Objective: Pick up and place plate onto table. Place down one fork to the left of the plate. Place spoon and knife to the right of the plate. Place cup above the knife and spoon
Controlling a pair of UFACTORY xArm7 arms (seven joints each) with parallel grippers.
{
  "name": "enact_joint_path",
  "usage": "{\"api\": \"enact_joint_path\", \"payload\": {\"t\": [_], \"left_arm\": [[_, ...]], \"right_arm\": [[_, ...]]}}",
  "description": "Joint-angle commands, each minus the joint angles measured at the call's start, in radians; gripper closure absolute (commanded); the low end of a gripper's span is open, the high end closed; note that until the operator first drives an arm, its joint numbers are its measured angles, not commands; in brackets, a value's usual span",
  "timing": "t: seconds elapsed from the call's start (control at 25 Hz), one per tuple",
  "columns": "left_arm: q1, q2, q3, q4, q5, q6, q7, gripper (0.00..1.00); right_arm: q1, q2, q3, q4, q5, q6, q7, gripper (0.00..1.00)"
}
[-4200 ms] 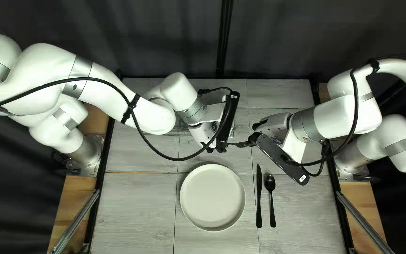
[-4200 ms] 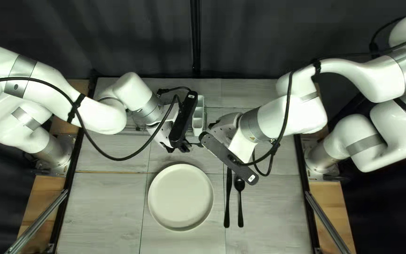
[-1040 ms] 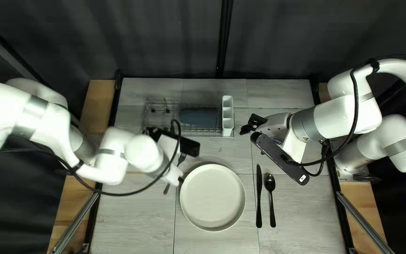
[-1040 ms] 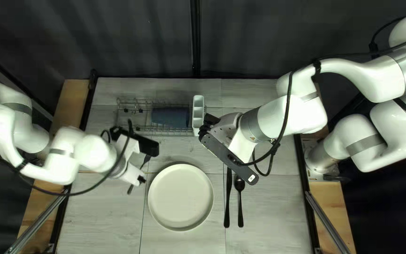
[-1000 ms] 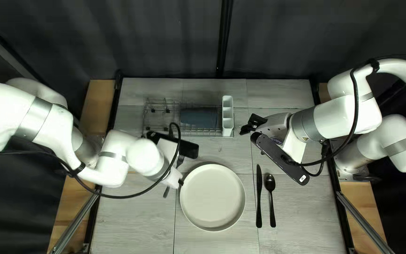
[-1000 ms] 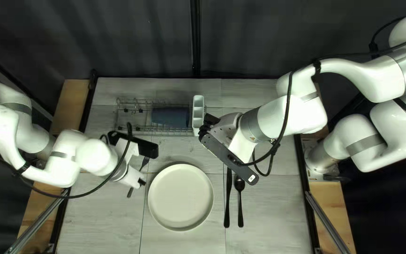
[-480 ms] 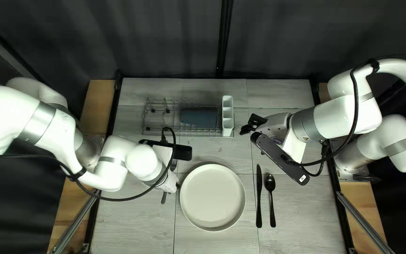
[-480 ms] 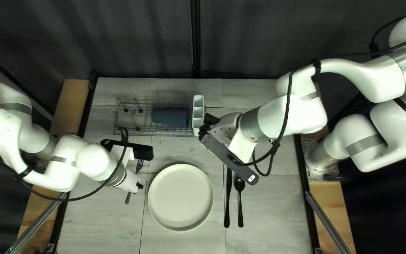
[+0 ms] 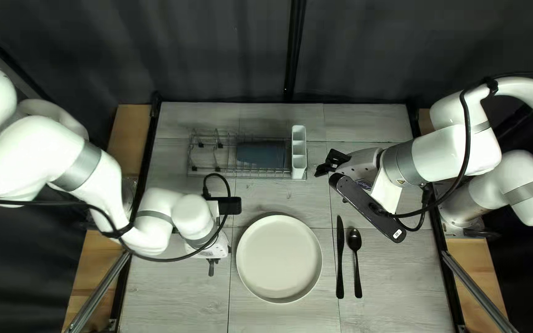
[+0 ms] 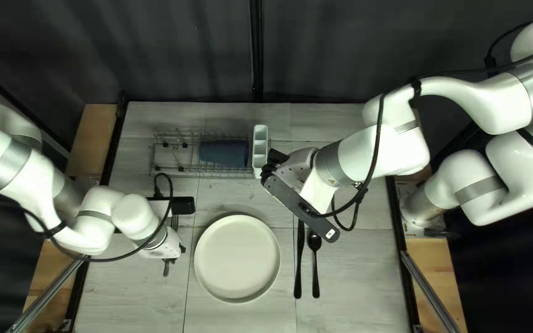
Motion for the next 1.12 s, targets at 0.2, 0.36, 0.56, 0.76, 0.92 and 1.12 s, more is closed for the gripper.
{"api": "enact_joint_path", "payload": {"t": [0.2,0.36,0.56,0.76,0.92,1.12], "left_arm": [[0.041,0.129,0.008,0.035,-0.055,-0.039,0.141,0.94],[0.048,0.157,0.008,0.039,-0.069,-0.056,0.17,0.92],[0.06,0.143,-0.001,0.036,-0.101,-0.041,0.205,0.13],[0.058,0.011,-0.016,0.013,-0.182,0.044,0.214,0.0],[0.038,-0.184,-0.02,0.002,-0.202,0.175,0.128,0.0],[0.036,-0.229,-0.023,0.001,-0.197,0.202,0.099,0.0]], "right_arm": [[0.0,0.0,0.0,0.0,0.0,0.0,0.0,0.0],[0.0,0.0,0.0,0.0,0.0,0.0,0.0,0.0],[0.0,0.0,0.0,0.0,0.0,0.0,0.0,0.0],[0.0,0.0,0.0,0.0,0.0,0.0,0.0,0.0],[0.0,0.0,0.0,0.0,0.0,0.0,0.0,0.0],[0.0,0.0,0.0,0.0,0.0,0.0,0.0,0.0]]}}
